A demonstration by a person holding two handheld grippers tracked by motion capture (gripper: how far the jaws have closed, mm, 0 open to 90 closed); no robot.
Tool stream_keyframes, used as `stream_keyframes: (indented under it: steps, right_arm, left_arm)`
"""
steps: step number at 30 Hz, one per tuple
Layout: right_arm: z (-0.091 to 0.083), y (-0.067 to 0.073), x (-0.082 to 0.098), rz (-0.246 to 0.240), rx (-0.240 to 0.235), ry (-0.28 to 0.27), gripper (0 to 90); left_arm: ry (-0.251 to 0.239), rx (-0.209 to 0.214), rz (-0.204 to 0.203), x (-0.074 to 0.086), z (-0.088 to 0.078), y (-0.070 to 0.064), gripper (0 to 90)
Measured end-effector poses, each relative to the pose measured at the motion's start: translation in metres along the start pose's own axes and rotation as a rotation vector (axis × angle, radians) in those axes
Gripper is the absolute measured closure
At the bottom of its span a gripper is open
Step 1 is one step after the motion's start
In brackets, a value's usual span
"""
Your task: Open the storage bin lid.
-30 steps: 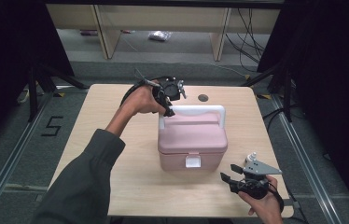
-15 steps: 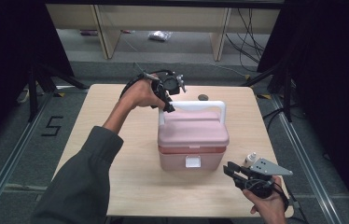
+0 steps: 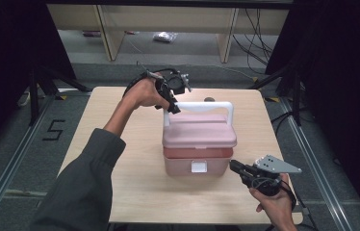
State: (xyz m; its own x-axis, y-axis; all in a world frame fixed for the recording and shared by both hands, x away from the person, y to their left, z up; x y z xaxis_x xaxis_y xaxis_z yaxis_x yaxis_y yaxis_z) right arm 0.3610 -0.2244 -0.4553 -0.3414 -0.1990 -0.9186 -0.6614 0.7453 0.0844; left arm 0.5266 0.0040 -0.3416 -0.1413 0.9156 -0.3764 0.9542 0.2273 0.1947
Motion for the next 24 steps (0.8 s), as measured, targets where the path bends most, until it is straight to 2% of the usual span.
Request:
stream_keyframes:
  steps: [3,4,5,8,9,11,15,16,17,18,19,20,21,22,23,24]
  right_arm:
    - [0.001,-0.004,-0.007,-0.013,0.004,-0.023,85.5]
    - [0.001,-0.002,-0.009,0.02,-0.003,-0.017,85.8]
    - [0.003,-0.004,-0.012,0.006,-0.001,-0.034,86.0]
    - [0.006,-0.008,-0.015,-0.006,0.016,-0.033,86.6]
    - [0.007,-0.008,-0.016,0.0,0.002,-0.029,86.9]
    - [0.01,-0.012,-0.017,-0.021,0.015,-0.019,88.0]
    - [0.017,-0.014,-0.018,0.012,0.014,-0.003,90.0]
    - [0.02,-0.018,-0.021,-0.016,0.024,-0.032,90.0]
    - [0.021,-0.017,-0.02,0.005,0.024,-0.013,90.0]
    - [0.024,-0.021,-0.023,-0.006,0.024,-0.035,90.0]
    - [0.025,-0.021,-0.023,0.006,0.023,-0.027,90.0]
    - [0.027,-0.022,-0.025,0.013,0.028,-0.049,90.0]
    - [0.026,-0.022,-0.024,0.034,0.026,-0.017,90.0]
    - [0.03,-0.023,-0.026,0.021,0.011,-0.038,90.0]
    - [0.03,-0.025,-0.026,0.015,0.031,-0.041,90.0]
    - [0.031,-0.025,-0.027,0.02,0.032,-0.046,90.0]
  left_arm:
    - [0.001,0.008,-0.002,0.0,0.0,0.0,71.7]
    - [0.001,0.006,-0.002,0.0,-0.001,0.001,71.6]
    - [0.001,0.004,-0.001,0.0,-0.001,0.001,71.6]
    - [0.007,0.004,0.002,-0.001,-0.002,0.001,71.7]
    - [0.006,0.007,0.004,-0.001,-0.002,0.0,71.7]
    - [0.004,0.001,0.005,-0.002,-0.003,0.001,71.7]
    - [0.002,0.002,0.005,-0.001,-0.003,0.001,71.7]
    - [0.003,0.001,0.007,-0.002,-0.003,0.001,71.8]
    - [0.006,0.004,0.008,-0.001,-0.003,0.0,71.8]
    - [0.007,0.004,0.007,-0.001,-0.003,0.0,71.8]
    - [0.007,0.004,0.006,-0.001,-0.003,0.0,71.8]
    - [0.006,0.006,0.006,-0.001,-0.003,0.0,71.8]
    - [0.002,0.006,0.005,-0.001,-0.003,0.0,71.8]
    - [0.004,0.005,0.005,-0.001,-0.003,0.0,71.8]
    - [0.005,0.008,0.004,-0.001,-0.002,-0.001,71.8]
    - [0.009,0.009,0.006,0.0,-0.002,-0.001,71.8]
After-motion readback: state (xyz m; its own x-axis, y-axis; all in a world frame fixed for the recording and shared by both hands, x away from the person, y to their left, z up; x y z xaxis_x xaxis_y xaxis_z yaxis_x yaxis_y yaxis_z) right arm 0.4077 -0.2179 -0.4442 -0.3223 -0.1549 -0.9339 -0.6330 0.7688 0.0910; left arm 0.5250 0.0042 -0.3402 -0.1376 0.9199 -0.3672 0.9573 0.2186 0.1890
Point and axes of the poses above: each handheld gripper's, and its own axes: z roughly forward along the jaws, x roughly out of its underside, y roughly to its left, the point moved 7 cm from there along z, roughly forward along the jaws
